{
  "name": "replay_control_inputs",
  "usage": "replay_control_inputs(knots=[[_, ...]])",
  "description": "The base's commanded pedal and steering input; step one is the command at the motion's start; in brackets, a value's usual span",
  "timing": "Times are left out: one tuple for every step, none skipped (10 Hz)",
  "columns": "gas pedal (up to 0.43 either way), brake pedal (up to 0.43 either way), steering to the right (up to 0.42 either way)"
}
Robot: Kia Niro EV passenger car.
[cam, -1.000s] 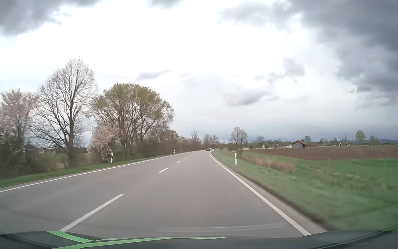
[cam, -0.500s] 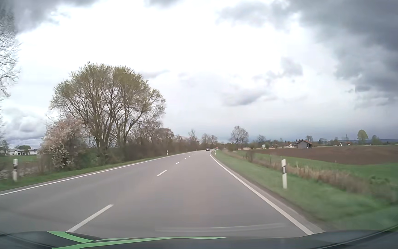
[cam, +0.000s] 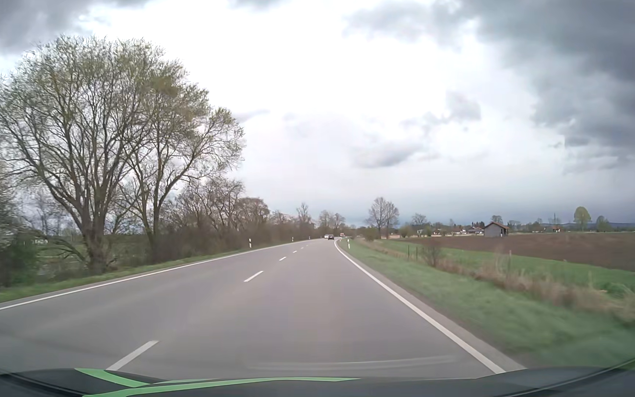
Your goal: Follow the waypoints while adhering to traffic rules and regulations
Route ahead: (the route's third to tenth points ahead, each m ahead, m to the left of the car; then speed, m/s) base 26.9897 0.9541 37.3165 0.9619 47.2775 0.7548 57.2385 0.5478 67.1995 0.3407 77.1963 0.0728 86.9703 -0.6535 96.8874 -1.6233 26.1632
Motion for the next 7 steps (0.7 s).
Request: replay_control_inputs(knots=[[0.248,0.0,0.003],[0.248,0.0,0.003],[0.248,0.0,0.003],[0.24,0.0,0.003],[0.24,0.0,0.003],[0.24,0.0,0.004],[0.24,0.0,0.004]])
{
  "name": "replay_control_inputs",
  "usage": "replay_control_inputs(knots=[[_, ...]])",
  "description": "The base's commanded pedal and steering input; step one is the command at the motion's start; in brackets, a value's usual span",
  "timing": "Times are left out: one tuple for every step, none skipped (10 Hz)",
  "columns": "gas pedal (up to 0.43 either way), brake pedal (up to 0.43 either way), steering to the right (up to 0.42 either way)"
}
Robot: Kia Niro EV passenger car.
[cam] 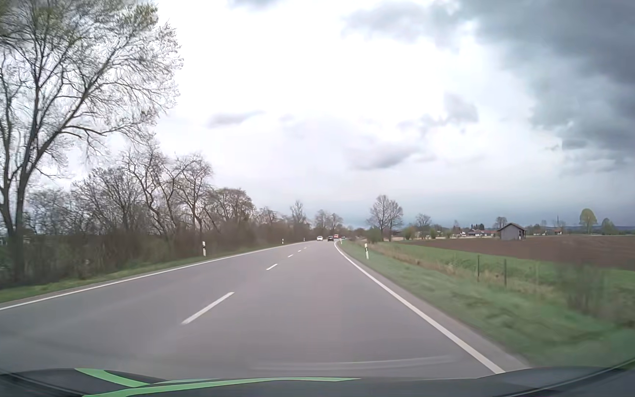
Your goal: Follow the waypoints while adhering to traffic rules and regulations
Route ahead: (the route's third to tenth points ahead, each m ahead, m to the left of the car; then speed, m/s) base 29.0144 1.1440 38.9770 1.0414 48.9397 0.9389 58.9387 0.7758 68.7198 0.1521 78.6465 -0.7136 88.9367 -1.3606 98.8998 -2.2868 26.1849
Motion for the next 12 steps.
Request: replay_control_inputs(knots=[[0.24,0.0,0.004],[0.228,0.0,0.004],[0.228,0.0,0.004],[0.228,0.0,0.005],[0.22,0.0,0.004],[0.22,0.0,0.004],[0.22,0.0,0.004],[0.209,0.0,0.004],[0.209,0.0,0.004],[0.209,0.0,0.004],[0.209,0.0,0.004],[0.209,0.0,0.004]])
